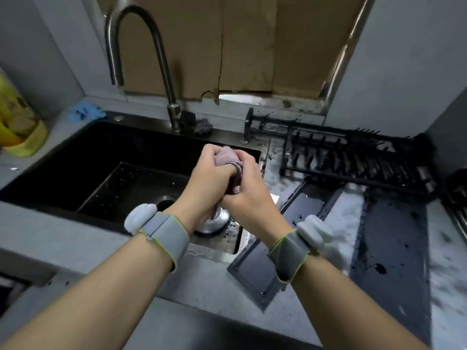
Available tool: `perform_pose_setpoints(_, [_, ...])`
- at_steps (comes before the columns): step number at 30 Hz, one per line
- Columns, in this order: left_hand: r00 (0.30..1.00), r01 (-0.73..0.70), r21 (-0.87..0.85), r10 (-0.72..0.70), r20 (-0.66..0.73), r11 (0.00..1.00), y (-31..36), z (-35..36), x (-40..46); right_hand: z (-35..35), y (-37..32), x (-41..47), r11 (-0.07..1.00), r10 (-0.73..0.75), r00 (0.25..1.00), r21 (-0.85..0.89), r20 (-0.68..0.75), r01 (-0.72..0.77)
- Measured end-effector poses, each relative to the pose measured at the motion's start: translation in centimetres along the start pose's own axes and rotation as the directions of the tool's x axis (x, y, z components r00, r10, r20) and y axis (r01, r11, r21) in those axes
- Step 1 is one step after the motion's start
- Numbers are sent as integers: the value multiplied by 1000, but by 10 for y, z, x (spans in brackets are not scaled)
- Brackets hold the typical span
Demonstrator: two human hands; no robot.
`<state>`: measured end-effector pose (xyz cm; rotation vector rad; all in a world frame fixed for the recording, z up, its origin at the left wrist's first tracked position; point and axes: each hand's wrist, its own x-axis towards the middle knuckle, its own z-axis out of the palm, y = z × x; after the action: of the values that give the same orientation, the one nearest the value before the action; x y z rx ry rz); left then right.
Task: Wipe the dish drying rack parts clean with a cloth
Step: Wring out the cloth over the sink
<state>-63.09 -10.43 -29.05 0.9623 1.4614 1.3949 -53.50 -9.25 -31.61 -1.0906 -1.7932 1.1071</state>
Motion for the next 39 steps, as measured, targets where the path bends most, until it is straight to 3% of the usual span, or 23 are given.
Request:
perform_pose_setpoints(4, [986, 45, -9, -43, 163, 999, -6, -20, 1, 14, 5, 13, 985, 160, 978, 91, -134, -148])
perform_pose_setpoints(8, [981, -41, 36, 34, 193, 998, -24, -42, 13, 16, 7, 26, 942, 239, 967, 264, -86, -209])
perform_pose_setpoints(11, [971, -85, 264, 20, 240, 961, -37, -50, 23, 13, 8, 35, 921, 199, 980, 345, -21, -180])
perform_pose_setpoints(14, [991, -57, 456, -6, 136, 888, -50, -40, 30, 13, 9, 41, 926, 135, 991, 354, 27, -136])
perform_pose_setpoints(17, [1000, -23, 547, 16, 17, 837, -56, -36, 44, 11, 12, 46, 895, 190, 982, 409, 7, -176])
perform_pose_setpoints(20, [994, -82, 743, 112, 9, 664, -61, -40, 51, 10, 17, 53, 780, 347, 938, 553, 10, -295])
perform_pose_setpoints(23, [984, -80, 850, 180, -18, 521, -59, -39, 53, 22, 22, 62, 629, 465, 874, 642, 139, -437])
perform_pose_setpoints(25, [968, -146, 954, 235, 84, 261, -62, -35, 51, 35, 26, 71, 553, 492, 849, 685, 190, -474])
perform_pose_setpoints(27, [931, -233, 972, 289, 222, 3, -68, -32, 44, 45, 23, 81, 504, 558, 821, 737, 121, -450])
perform_pose_setpoints(29, [917, -234, 969, 313, 247, -77, -73, -33, 35, 48, 18, 88, 373, 662, 746, 829, 77, -416])
perform_pose_setpoints(30, [942, -196, 980, 274, 194, -21, -77, -37, 34, 49, 18, 93, 280, 702, 707, 877, 91, -391])
perform_pose_setpoints(31, [970, -144, 983, 212, 117, 117, -79, -41, 36, 50, 19, 95, 197, 730, 675, 914, 106, -356])
perform_pose_setpoints(33, [997, -49, 861, 70, 15, 506, -83, -49, 42, 52, 19, 96, 90, 764, 635, 954, 118, -287])
perform_pose_setpoints(35, [997, 24, 629, -66, 43, 777, -86, -53, 49, 53, 21, 95, 68, 786, 608, 962, 112, -265])
perform_pose_setpoints(37, [977, 73, 482, -159, 142, 873, -86, -57, 50, 52, 21, 94, 105, 785, 609, 944, 114, -312])
perform_pose_setpoints(39, [954, 102, 437, -213, 212, 894, -84, -58, 51, 49, 20, 94, 160, 764, 636, 921, 113, -356])
